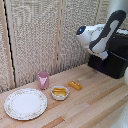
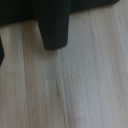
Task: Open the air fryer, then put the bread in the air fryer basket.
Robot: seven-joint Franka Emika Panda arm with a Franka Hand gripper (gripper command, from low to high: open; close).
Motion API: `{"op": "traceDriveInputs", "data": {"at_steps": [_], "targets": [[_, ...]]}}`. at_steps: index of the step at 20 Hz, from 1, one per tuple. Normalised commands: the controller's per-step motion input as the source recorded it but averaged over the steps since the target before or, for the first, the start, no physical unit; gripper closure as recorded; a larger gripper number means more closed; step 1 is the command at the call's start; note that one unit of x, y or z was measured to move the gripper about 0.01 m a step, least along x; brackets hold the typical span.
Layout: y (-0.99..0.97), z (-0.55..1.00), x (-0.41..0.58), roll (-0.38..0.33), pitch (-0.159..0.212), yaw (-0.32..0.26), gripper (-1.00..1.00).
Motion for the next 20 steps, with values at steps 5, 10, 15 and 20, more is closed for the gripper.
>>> {"op": "traceDriveInputs", "data": {"at_steps": [5,10,15,20], "targets": [[-0.56,-0.18,-0.010,-0.034,-0.002,0.064,-1.00],[-0.45,-0.05,-0.001,-0.025,0.000,0.045,-1.00],[-0.29,0.17,0.001,-0.007,0.031,0.099,1.00],[-0.15,0.25,0.080,0.031,0.117,0.037,1.00]]}}
